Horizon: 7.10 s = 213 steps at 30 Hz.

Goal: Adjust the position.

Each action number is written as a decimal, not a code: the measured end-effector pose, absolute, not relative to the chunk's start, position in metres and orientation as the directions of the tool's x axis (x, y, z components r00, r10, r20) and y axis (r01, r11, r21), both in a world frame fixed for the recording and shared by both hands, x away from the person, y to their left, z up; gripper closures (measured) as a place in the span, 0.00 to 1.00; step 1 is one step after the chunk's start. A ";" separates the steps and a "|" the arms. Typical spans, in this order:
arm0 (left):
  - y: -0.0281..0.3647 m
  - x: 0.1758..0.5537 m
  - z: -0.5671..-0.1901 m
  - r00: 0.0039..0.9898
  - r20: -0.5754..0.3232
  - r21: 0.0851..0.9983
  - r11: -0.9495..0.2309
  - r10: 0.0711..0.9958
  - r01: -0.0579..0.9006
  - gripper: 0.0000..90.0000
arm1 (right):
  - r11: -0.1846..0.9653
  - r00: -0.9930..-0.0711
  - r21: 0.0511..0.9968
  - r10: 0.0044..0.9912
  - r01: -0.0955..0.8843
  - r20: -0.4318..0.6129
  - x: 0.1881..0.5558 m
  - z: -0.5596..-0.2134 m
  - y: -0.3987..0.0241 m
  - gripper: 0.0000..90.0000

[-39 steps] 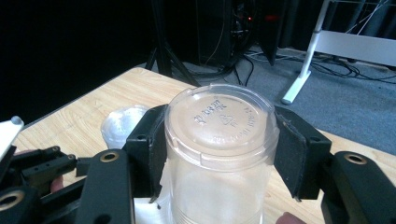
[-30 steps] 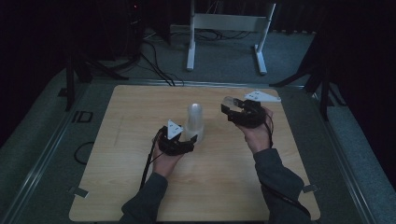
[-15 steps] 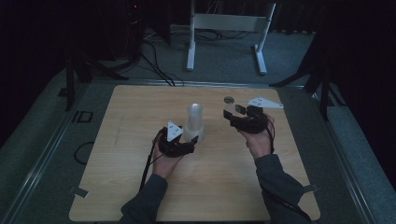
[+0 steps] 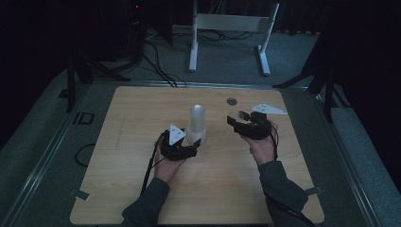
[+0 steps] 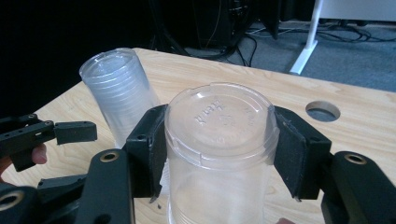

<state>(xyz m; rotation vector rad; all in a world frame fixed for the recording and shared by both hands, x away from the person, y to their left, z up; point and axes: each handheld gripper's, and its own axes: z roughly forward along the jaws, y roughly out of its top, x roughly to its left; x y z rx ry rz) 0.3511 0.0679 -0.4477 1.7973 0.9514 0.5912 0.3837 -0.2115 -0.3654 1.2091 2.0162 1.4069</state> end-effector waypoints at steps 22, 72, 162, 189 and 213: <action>0.059 0.347 -0.444 0.608 -0.019 0.918 -0.227 0.794 0.325 0.27 | -0.014 -0.532 0.853 0.776 0.522 0.338 0.378 -0.396 -0.223 0.45; 0.033 0.337 -0.427 0.704 0.037 0.923 -0.294 0.709 0.248 0.27 | -0.132 -0.528 0.813 0.699 0.567 0.482 0.366 -0.409 -0.222 0.45; -0.011 0.342 -0.446 0.732 0.043 0.909 -0.330 0.680 0.253 0.30 | -0.309 -0.471 0.679 0.532 0.666 0.704 0.369 -0.426 -0.227 0.46; -0.005 0.342 -0.446 0.735 0.042 0.905 -0.338 0.677 0.259 0.31 | -0.216 -0.541 0.723 0.534 0.656 0.650 0.366 -0.422 -0.227 0.33; 0.009 0.344 -0.445 0.732 0.029 0.904 -0.332 0.680 0.272 0.31 | -0.105 -0.589 0.770 0.581 0.629 0.561 0.354 -0.421 -0.235 0.32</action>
